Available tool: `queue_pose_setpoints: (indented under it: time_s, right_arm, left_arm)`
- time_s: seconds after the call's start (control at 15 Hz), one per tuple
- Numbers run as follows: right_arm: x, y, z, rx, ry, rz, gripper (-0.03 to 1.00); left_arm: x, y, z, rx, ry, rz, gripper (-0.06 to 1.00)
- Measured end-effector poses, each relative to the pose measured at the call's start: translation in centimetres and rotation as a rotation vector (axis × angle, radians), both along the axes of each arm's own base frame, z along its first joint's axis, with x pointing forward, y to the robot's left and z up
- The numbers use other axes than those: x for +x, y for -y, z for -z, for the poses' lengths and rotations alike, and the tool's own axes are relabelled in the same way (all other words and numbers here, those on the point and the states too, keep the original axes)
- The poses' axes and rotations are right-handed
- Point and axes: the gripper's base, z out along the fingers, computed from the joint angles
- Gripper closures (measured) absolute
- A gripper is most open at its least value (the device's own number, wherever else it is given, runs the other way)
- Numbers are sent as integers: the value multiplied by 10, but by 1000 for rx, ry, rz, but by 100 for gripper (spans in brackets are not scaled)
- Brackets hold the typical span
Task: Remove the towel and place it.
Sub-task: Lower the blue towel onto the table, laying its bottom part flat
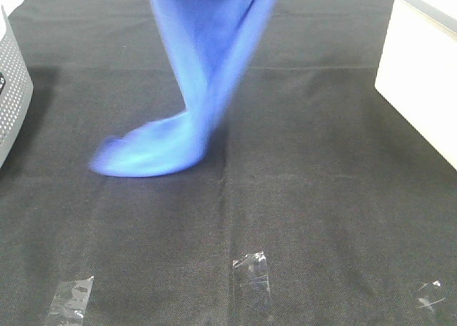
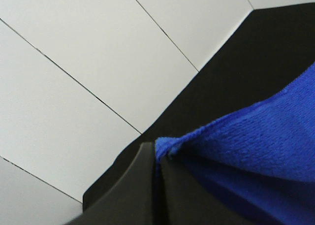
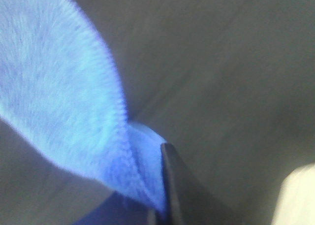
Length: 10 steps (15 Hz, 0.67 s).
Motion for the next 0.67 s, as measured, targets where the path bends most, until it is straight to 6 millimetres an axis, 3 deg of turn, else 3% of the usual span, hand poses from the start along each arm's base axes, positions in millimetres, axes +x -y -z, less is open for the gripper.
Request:
queue_pose_setpoints:
  time_s: [0.2, 0.47, 0.67]
  right_arm:
    - [3, 0, -27, 76, 170, 7, 97]
    - [10, -2, -43, 91, 372, -9, 97]
    - [20, -4, -45, 71, 478, -6, 97]
  left_arm:
    - [9, -12, -11, -52, 113, 33, 94]
    - [22, -32, -18, -77, 213, 31, 94]
    - [44, -43, -13, -95, 291, 63, 94]
